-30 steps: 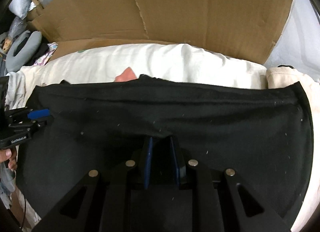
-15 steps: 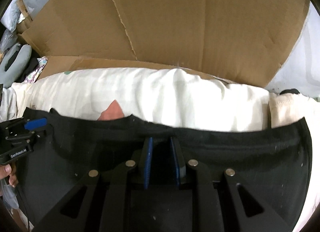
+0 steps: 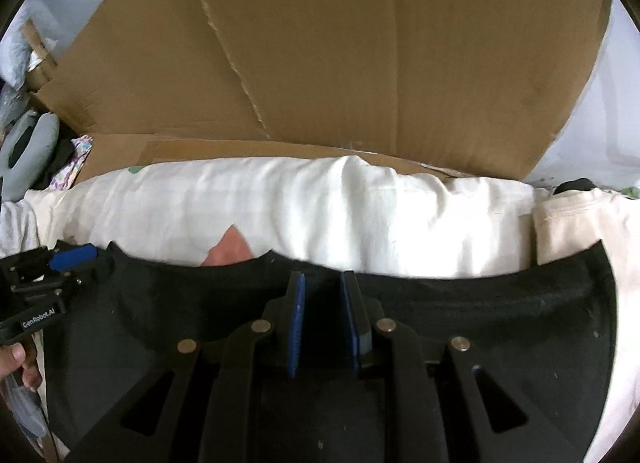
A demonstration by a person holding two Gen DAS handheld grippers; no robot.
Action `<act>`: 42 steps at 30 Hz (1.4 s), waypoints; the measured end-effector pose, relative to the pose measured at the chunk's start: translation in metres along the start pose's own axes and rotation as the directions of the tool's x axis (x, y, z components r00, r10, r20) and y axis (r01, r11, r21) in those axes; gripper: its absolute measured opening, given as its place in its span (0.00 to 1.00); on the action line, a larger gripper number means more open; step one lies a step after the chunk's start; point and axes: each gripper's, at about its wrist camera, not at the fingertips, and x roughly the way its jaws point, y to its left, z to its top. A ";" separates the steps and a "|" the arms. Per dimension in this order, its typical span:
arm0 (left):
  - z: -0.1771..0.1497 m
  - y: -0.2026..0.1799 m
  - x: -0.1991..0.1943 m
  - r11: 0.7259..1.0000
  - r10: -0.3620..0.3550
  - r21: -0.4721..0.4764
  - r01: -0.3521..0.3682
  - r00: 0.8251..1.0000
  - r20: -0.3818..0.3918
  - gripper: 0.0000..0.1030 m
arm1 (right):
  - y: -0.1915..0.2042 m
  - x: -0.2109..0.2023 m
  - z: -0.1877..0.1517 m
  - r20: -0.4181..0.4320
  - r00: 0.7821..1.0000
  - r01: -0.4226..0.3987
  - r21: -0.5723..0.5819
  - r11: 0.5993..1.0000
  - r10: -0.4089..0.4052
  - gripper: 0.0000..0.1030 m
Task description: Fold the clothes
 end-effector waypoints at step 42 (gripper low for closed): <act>-0.166 -0.119 -0.090 0.985 -0.108 -0.143 0.100 0.993 -0.055 0.34 | -0.022 -0.165 -0.150 0.029 0.998 0.057 -0.001 0.998 -0.057 0.16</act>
